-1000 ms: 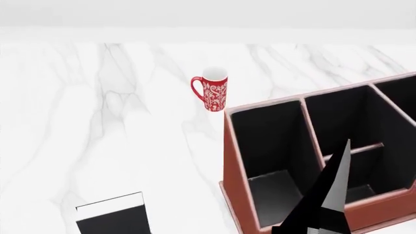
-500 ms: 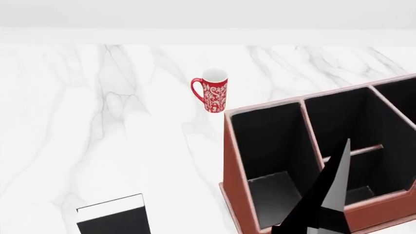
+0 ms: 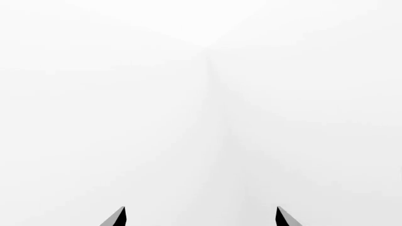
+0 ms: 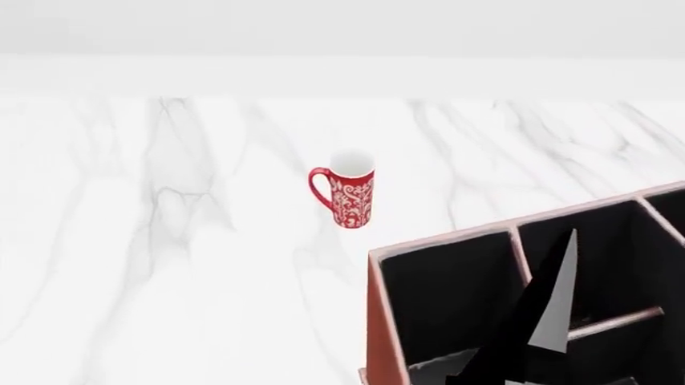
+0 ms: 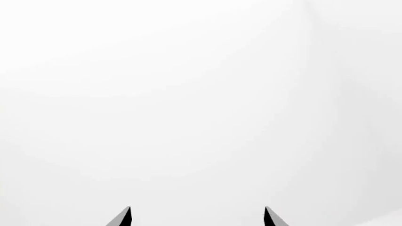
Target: Pick up the book and place it in the left compartment of the caddy.
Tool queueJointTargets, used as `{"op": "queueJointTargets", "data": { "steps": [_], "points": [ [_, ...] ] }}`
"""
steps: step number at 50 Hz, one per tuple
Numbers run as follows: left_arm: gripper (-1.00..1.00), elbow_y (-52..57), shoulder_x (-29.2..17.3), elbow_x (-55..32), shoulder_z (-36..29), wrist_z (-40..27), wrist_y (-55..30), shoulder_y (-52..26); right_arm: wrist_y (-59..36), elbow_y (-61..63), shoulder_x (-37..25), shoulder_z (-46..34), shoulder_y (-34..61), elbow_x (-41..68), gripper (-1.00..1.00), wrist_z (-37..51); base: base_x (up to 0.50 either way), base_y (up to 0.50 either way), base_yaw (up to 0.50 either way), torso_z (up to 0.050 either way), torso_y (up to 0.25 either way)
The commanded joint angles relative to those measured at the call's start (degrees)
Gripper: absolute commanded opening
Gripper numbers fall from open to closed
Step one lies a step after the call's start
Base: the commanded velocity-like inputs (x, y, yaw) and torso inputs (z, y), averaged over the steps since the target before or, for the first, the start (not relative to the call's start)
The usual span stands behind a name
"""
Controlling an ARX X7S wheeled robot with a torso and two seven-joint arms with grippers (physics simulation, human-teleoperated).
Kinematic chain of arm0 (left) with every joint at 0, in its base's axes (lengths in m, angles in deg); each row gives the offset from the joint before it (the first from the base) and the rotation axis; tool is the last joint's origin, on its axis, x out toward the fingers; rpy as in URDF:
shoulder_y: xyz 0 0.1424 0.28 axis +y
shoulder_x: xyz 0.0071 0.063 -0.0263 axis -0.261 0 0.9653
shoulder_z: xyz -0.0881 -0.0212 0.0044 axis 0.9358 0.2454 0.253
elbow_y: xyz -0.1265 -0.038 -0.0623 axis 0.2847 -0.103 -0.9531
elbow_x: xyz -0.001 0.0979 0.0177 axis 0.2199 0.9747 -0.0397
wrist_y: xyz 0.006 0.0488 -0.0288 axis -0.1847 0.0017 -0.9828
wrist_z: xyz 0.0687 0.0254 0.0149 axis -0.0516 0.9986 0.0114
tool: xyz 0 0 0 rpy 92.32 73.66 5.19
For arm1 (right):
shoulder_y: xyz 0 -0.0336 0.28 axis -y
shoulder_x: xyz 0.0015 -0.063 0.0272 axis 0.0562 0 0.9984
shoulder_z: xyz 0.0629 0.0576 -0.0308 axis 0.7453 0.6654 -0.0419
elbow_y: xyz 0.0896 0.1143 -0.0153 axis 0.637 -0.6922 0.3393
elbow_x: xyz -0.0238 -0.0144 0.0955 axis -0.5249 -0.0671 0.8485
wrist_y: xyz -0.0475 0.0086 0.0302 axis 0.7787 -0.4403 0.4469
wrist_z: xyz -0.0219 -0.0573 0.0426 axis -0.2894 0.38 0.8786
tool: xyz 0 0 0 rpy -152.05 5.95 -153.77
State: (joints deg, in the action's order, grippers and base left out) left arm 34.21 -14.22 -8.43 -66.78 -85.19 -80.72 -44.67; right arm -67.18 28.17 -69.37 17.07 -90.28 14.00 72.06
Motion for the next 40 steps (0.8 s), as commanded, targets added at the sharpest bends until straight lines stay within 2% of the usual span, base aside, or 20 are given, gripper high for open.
{"op": "queueJointTargets", "data": {
  "steps": [1,11,30,34,36,37,40],
  "points": [
    [1.00,0.00,0.00,-0.13,-0.03,-0.07,0.34,0.08,0.37,-0.12,-0.36,-0.39,-0.06,0.09,1.00,0.17,0.50,0.00,0.00,0.000,0.000],
    [1.00,0.00,0.00,-0.29,0.24,-0.19,0.51,0.21,-0.88,0.15,-0.90,-0.97,0.61,0.04,1.00,1.21,0.42,0.00,0.00,0.000,0.000],
    [1.00,0.00,0.00,-0.05,-0.21,-0.10,-0.02,-0.37,-3.53,1.00,-2.57,-1.34,1.93,0.69,1.00,3.34,0.00,0.00,0.00,0.000,0.000],
    [1.00,0.00,0.00,-0.17,-0.30,0.22,-0.57,-0.76,-9.05,3.49,-7.12,-0.93,5.88,5.83,1.00,6.31,0.00,0.00,0.00,0.000,0.000],
    [1.00,0.00,0.00,-0.47,-0.08,0.17,-0.37,-0.59,-8.17,3.63,-10.93,-2.34,7.71,7.81,1.00,9.04,0.00,0.00,0.00,0.000,0.000],
    [1.00,0.00,0.00,-0.77,0.14,0.08,-0.21,-0.45,-7.83,3.67,-15.23,-3.96,10.22,10.76,1.00,11.27,0.00,0.00,0.00,0.000,0.000],
    [1.00,0.00,0.00,-0.75,0.05,0.18,-0.50,-0.65,-6.44,3.49,-19.54,-6.04,13.26,13.78,1.00,14.26,0.00,0.00,0.00,0.000,0.000]
  ]
}}
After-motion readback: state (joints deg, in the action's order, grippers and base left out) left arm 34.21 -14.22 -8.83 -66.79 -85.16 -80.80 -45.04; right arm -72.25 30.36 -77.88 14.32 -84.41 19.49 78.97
